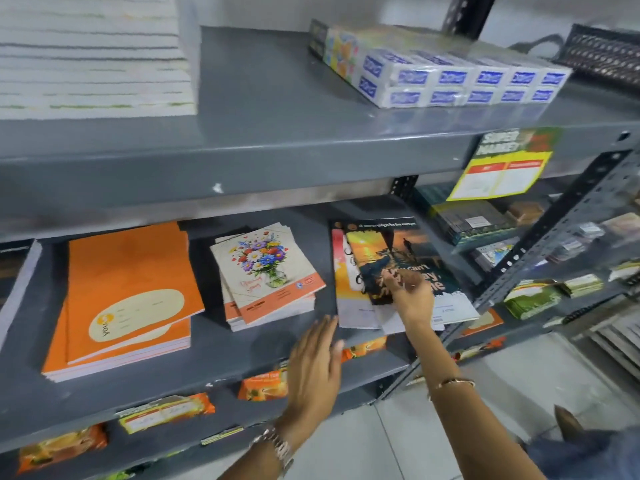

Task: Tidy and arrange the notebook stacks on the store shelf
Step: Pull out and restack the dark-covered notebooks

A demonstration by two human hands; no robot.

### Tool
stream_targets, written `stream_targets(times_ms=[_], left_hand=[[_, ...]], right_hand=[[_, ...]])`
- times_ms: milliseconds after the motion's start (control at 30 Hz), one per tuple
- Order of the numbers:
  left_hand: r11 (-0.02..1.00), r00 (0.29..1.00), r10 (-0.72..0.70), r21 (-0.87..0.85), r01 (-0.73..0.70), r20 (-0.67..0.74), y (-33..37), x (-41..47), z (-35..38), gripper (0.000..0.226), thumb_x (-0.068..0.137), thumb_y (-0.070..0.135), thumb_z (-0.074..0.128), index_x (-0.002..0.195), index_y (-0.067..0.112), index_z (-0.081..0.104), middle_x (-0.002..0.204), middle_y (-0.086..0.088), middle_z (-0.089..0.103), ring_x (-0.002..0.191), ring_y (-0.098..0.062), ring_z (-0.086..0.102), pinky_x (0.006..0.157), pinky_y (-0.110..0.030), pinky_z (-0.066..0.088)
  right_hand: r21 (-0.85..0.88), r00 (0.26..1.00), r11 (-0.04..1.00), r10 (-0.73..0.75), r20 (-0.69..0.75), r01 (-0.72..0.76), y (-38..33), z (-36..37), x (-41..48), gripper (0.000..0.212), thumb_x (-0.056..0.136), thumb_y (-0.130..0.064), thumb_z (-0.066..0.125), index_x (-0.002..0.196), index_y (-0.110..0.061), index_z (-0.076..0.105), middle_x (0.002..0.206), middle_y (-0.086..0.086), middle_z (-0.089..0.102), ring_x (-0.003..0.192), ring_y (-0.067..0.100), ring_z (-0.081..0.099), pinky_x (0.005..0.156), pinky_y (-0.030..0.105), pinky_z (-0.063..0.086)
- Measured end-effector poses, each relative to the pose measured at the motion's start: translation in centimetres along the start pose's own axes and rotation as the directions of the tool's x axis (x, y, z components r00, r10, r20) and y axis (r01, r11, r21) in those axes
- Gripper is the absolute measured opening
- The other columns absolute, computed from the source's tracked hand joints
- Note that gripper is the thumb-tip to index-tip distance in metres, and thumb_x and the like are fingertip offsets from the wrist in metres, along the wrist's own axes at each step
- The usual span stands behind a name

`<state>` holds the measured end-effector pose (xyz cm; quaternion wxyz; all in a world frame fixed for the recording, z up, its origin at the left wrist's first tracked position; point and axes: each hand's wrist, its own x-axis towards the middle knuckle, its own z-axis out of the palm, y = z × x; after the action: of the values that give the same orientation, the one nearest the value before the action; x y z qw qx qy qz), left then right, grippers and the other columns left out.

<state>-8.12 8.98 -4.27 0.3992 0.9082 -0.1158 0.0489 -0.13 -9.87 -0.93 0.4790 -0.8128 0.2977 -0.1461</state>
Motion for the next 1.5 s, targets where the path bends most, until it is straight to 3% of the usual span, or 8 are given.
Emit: stream_targets(times_ms=[167, 367, 500, 667, 800, 1033, 1400, 1500], left_hand=[[0.947, 0.973, -0.146, -0.259, 0.19, 0.18, 6.5, 6.7, 4.5, 0.052, 0.097, 0.035, 0.036, 0.147, 0.022, 0.029, 0.153, -0.001, 0.036, 0.139, -0.019, 0.034, 0.112, -0.032, 0.031], [0.896, 0.839, -0.364, -0.094, 0.434, 0.405, 7.9, 10.4, 7.1, 0.072, 0.093, 0.036, 0.048, 0.151, 0.016, 0.01, 0.15, -0.014, 0.035, 0.134, -0.032, 0.037, 0.102, -0.036, 0.039], [0.718, 0.786, -0.502, -0.332, 0.612, 0.361, 7.2, 11.3, 6.8, 0.068, 0.08, 0.019, 0.07, 0.138, 0.006, 0.038, 0.138, -0.015, 0.052, 0.123, -0.031, 0.052, 0.1, -0.04, 0.046], [0.277, 0.653, -0.421, -0.596, 0.753, 0.629, 6.6, 11.4, 4.0, 0.029, 0.075, -0.008, 0.068, 0.096, 0.009, 0.058, 0.077, 0.001, 0.075, 0.059, -0.013, 0.068, 0.049, -0.027, 0.055], [0.267, 0.708, -0.357, -0.66, 0.702, 0.609, 7.0, 11.3, 2.4, 0.071, 0.075, -0.007, 0.069, 0.137, 0.017, 0.042, 0.104, 0.003, 0.065, 0.081, -0.014, 0.062, 0.054, -0.025, 0.053], [0.319, 0.796, -0.319, -0.733, 0.601, 0.514, 4.1, 10.6, -4.2, 0.074, 0.076, -0.004, 0.069, 0.141, 0.017, 0.039, 0.114, -0.004, 0.063, 0.105, -0.022, 0.059, 0.074, -0.036, 0.053], [0.383, 0.873, -0.46, -0.851, 0.361, 0.163, -9.8, 4.3, -23.8, 0.06, 0.078, -0.003, 0.067, 0.124, 0.031, 0.048, 0.095, 0.011, 0.067, 0.08, -0.007, 0.065, 0.064, -0.026, 0.054], [0.389, 0.828, -0.558, -0.863, 0.323, 0.058, -15.7, 1.2, -30.0, 0.066, 0.078, -0.007, 0.065, 0.134, 0.022, 0.046, 0.097, 0.005, 0.066, 0.082, -0.011, 0.064, 0.078, -0.033, 0.051]], right_hand=[[-0.554, 0.999, 0.832, 0.022, -0.023, -0.031, 4.4, -7.2, 3.7, 0.064, 0.087, -0.051, 0.054, 0.13, -0.004, 0.046, 0.132, 0.024, 0.047, 0.123, 0.042, 0.044, 0.099, 0.048, 0.039], [-0.652, 0.989, 0.755, 0.14, 0.05, -0.074, 6.6, -8.7, 5.0, 0.068, 0.09, -0.056, 0.04, 0.13, -0.002, 0.042, 0.134, 0.028, 0.047, 0.124, 0.042, 0.045, 0.102, 0.046, 0.036], [-0.326, 0.962, 0.912, 0.272, 0.028, -0.248, 6.6, -8.9, 5.5, 0.064, 0.085, -0.048, 0.058, 0.128, -0.001, 0.049, 0.132, 0.025, 0.051, 0.123, 0.042, 0.047, 0.104, 0.052, 0.04], [0.244, 0.91, 0.877, 0.403, 0.094, -0.414, 6.8, -10.4, 4.8, 0.012, 0.088, -0.02, 0.062, 0.087, -0.017, 0.051, 0.1, 0.017, 0.062, 0.081, 0.029, 0.063, 0.071, 0.034, 0.059], [0.377, 0.923, 0.845, 0.37, 0.102, -0.38, 6.4, -10.2, 3.0, 0.018, 0.088, -0.017, 0.062, 0.079, -0.02, 0.047, 0.084, 0.007, 0.059, 0.068, 0.019, 0.058, 0.06, 0.026, 0.051], [0.464, 0.967, 0.849, 0.229, 0.108, -0.253, 1.3, -6.6, -0.5, 0.02, 0.089, -0.018, 0.06, 0.075, -0.019, 0.047, 0.094, 0.015, 0.055, 0.076, 0.023, 0.053, 0.067, 0.035, 0.042], [0.553, 0.954, 0.825, -0.062, 0.294, -0.117, -11.9, 10.9, -12.4, 0.024, 0.09, -0.009, 0.057, 0.074, -0.02, 0.044, 0.074, 0.003, 0.05, 0.066, 0.012, 0.047, 0.064, 0.015, 0.046], [0.581, 0.909, 0.797, -0.105, 0.403, -0.166, -15.8, 17.6, -17.6, 0.027, 0.089, -0.002, 0.057, 0.074, -0.018, 0.042, 0.083, 0.012, 0.05, 0.077, 0.02, 0.048, 0.079, 0.039, 0.043]])
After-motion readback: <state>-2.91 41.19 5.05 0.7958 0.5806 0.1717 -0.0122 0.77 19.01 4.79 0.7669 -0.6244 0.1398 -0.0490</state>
